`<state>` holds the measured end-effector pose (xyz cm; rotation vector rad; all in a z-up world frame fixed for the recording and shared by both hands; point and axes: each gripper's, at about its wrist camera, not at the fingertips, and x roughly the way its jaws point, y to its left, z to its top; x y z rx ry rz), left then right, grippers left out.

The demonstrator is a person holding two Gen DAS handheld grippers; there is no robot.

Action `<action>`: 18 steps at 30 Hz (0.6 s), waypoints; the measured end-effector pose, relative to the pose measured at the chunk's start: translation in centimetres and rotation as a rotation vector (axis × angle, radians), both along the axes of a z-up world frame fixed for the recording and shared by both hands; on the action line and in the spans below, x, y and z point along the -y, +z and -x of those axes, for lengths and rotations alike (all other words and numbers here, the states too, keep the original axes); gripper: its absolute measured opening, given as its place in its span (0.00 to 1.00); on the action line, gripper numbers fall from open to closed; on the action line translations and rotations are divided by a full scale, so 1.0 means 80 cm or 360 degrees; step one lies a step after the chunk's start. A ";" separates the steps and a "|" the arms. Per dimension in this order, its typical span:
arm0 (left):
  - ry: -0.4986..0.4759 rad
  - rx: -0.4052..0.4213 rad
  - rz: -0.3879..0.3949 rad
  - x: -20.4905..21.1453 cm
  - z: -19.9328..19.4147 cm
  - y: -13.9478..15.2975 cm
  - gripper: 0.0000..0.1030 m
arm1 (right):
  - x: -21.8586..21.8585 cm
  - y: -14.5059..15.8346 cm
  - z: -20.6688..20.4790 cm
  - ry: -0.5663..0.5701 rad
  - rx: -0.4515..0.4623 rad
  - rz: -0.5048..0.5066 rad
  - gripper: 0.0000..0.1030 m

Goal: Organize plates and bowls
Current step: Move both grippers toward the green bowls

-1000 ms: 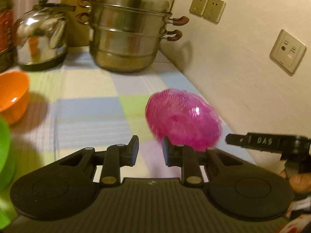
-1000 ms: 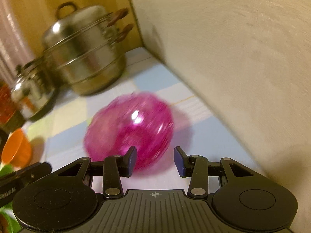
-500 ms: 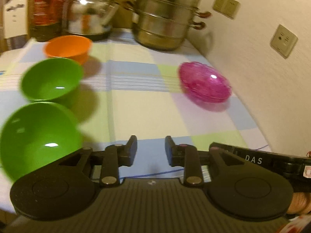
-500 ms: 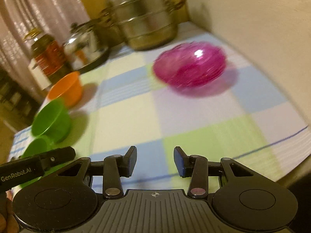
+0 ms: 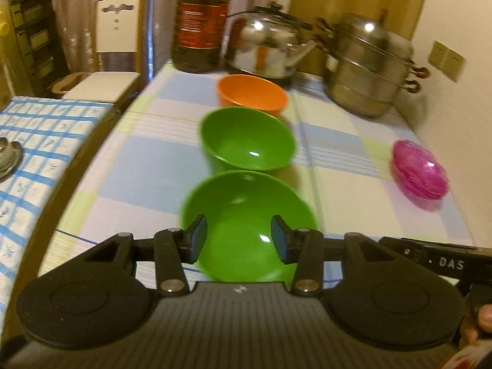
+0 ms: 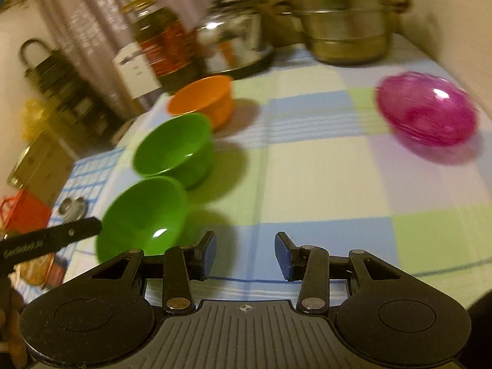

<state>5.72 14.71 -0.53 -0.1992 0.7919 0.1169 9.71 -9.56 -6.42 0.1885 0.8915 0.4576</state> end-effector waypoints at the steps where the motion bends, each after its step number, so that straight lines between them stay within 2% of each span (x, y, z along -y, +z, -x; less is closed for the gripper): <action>1: 0.0008 -0.0010 -0.0016 -0.008 -0.001 -0.001 0.40 | -0.010 0.000 -0.002 0.0034 0.0003 0.0005 0.41; 8: 0.0059 -0.0044 0.0038 -0.044 -0.002 -0.011 0.40 | -0.048 -0.004 -0.012 0.0140 -0.0008 0.0037 0.41; 18: 0.0065 -0.0127 0.0099 -0.059 -0.014 -0.034 0.40 | -0.079 -0.018 -0.024 0.0191 -0.0079 0.0041 0.41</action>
